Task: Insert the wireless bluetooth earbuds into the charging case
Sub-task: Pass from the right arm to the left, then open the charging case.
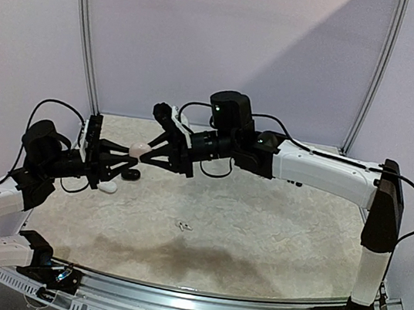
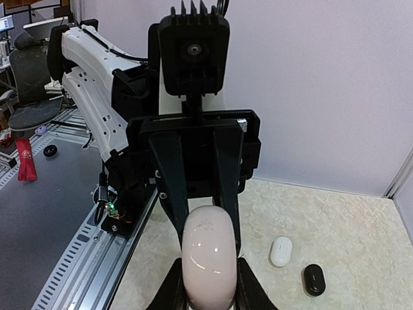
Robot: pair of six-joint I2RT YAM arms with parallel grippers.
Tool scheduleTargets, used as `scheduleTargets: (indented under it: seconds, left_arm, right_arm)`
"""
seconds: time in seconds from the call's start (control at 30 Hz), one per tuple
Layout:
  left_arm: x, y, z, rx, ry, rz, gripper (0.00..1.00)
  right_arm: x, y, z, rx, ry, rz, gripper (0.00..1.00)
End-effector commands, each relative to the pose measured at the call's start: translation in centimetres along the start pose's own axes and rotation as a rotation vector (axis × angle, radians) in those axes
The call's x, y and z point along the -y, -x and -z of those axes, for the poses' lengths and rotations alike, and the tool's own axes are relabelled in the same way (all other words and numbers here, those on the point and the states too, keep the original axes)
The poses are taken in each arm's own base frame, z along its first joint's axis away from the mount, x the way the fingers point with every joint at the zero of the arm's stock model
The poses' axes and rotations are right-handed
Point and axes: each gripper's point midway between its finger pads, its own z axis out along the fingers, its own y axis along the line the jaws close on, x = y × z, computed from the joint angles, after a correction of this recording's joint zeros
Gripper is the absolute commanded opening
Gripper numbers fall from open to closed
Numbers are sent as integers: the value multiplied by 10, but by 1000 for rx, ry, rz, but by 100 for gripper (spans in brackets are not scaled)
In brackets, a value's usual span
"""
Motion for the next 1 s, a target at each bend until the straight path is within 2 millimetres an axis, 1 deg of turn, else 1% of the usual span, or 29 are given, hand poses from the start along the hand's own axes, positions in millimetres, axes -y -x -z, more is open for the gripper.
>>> scheduleTargets:
  seconds: [0.0,0.03,0.07,0.1,0.17,0.37,0.5,0.67,0.87,0.97]
  left_arm:
    - [10,5,-1,21,-34,-69,0]
    - [9,5,-1,22,-30,-82,0]
    - [10,4,0,21,-29,-97,0]
    - [11,2,0,17,-32,-115,0]
    - [11,-1,1,8,-31,-153,0]
    - [15,-12,2,-43,-51,-245,0]
    - [16,-28,3,-101,-58,-261,0]
    - [19,-42,4,-150,-76,-307,0]
    - [20,-49,6,-171,-82,-342,0]
    - [22,-50,7,-172,-88,-343,0]
  right_arm:
    - [11,-7,-6,-20,-49,-29,21]
    - [14,-7,-6,-19,-62,-31,33]
    - [15,-6,-6,-18,-73,-34,42]
    - [17,-4,-5,-15,-86,-35,48]
    - [20,-4,-4,-14,-102,-43,53]
    - [25,-4,-4,-19,-134,-48,54]
    - [30,-1,-2,-17,-158,-44,52]
    - [33,0,-2,-23,-173,-49,51]
    - [38,-1,2,-23,-175,-80,50]
    - [42,-5,4,-29,-180,-100,50]
